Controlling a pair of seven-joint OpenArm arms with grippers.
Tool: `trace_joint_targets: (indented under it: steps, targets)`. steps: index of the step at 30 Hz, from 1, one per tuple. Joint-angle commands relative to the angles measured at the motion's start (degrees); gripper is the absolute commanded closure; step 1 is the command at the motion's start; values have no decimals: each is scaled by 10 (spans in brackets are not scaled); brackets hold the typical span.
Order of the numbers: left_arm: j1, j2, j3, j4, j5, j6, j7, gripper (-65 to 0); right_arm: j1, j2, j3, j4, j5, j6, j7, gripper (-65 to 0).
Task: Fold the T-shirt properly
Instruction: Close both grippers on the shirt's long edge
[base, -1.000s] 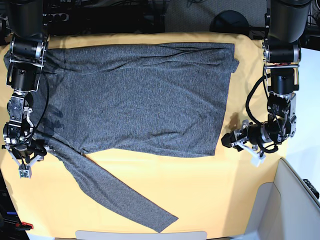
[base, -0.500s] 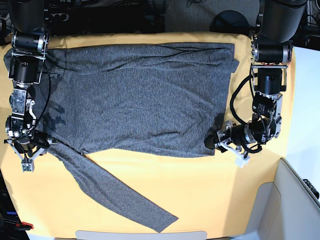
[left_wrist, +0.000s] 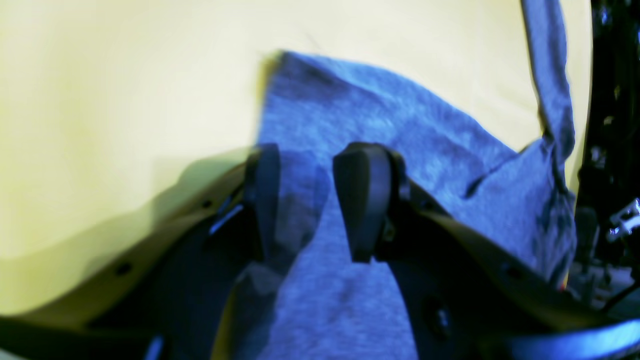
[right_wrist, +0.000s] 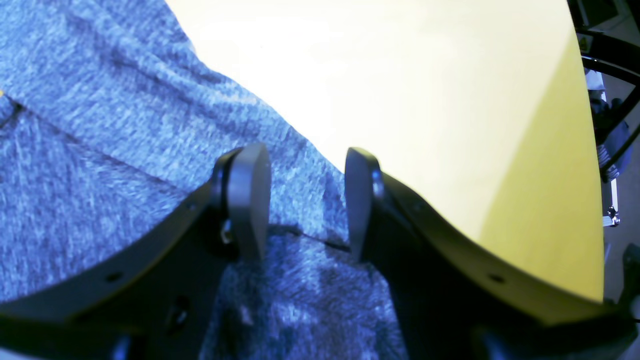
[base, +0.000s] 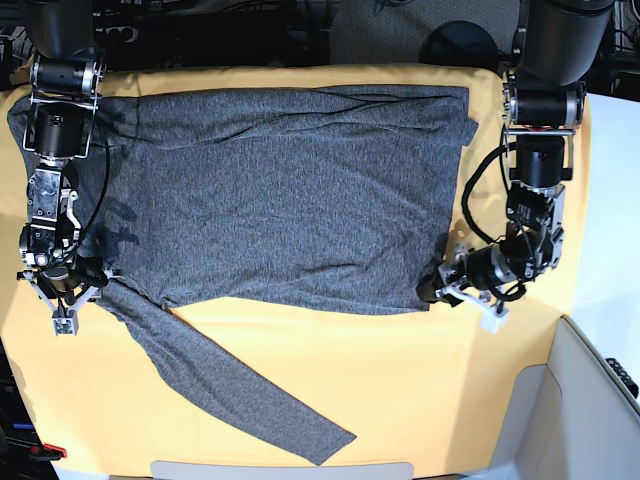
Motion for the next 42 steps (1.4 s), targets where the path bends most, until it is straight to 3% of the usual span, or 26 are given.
trace_joint_targets:
  steps: [1,12,17,23,29,32,37,42]
  targets:
    - [-20,-17,-1,-8,-2,-1,-18,-224,17,11,3,13,2,-2,14,-244]
    - [-16,-27,-1,-13,-2,-1,-25,-224,17,8,2,13,2,-2,14,-244]
    - [-15,-4,-1,-13,6,-1,-25,-224,17,1,3,13,2,-2,14,-244]
    - [-17,39,-2,-11,85,-1,-26,-224,17,-1,1,13,2,-2,14,-244]
    - [-18,43,-4,-11,87,-1,-26,-222,17,-1,3,12,1,-2,14,-244]
    - [-19,43,-2,-11,87,-1,-38,-184,17,-1,3,11,1,-2,14,-244]
    - [-19,43,-1,-13,88,-1,-46,0,17,0,4,10,1,-2,14,-244]
    - [-19,43,-1,-13,88,-1,-46,-4,23,11,20,9,1,-2,14,-247]
